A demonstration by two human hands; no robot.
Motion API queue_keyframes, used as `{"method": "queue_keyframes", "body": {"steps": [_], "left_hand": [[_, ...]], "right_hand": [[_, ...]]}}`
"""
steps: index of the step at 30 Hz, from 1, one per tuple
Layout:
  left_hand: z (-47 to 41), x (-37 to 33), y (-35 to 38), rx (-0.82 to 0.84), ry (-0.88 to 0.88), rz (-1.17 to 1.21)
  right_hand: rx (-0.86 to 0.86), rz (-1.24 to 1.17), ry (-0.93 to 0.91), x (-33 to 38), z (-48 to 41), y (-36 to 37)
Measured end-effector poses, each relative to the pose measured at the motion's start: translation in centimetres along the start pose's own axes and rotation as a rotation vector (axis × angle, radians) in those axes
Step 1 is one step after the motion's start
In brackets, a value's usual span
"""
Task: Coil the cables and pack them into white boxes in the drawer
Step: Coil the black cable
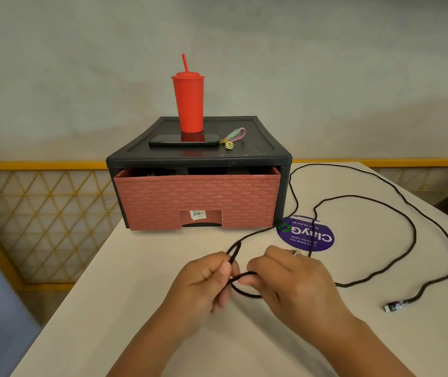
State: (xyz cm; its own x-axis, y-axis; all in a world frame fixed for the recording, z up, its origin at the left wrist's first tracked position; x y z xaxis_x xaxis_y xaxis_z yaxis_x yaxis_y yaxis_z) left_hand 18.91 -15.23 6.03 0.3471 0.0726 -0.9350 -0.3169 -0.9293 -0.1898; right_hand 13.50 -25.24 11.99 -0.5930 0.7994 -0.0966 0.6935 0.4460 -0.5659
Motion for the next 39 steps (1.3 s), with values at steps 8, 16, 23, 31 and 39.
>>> {"method": "queue_keyframes", "body": {"steps": [8,16,23,31,39], "left_hand": [[1.4,-0.3,3.1,0.112,-0.256,0.904],[1.0,0.2,2.4,-0.124,-0.335,0.767],[0.7,0.4,2.3,-0.078,-0.266,0.510],[1.2,0.8,2.7,0.075,-0.356,0.381],[0.5,-0.4,-1.0,-0.161,-0.202,-0.159]], "right_hand": [[0.075,-0.578,0.464,-3.6,1.0,1.5],[0.107,-0.820,0.730,-3.9,1.9,2.8],[0.046,-0.769,0.901,-5.5,2.6,2.8],[0.003,-0.845,1.054,-7.0,3.5,2.8],[0.166,-1.126,1.178,-5.4,3.9,4.5]]}}
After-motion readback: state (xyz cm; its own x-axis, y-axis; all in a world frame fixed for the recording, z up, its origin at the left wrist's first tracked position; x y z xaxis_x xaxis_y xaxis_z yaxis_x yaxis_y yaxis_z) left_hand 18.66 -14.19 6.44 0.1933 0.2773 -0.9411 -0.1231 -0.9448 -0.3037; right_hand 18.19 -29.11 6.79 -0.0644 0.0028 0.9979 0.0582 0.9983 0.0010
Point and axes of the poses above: each hand's wrist, its own z-axis away from the middle knuckle, its own y-axis out of the palm, x = y × z, the point moved 9 cm from there along -z, towards the middle knuckle
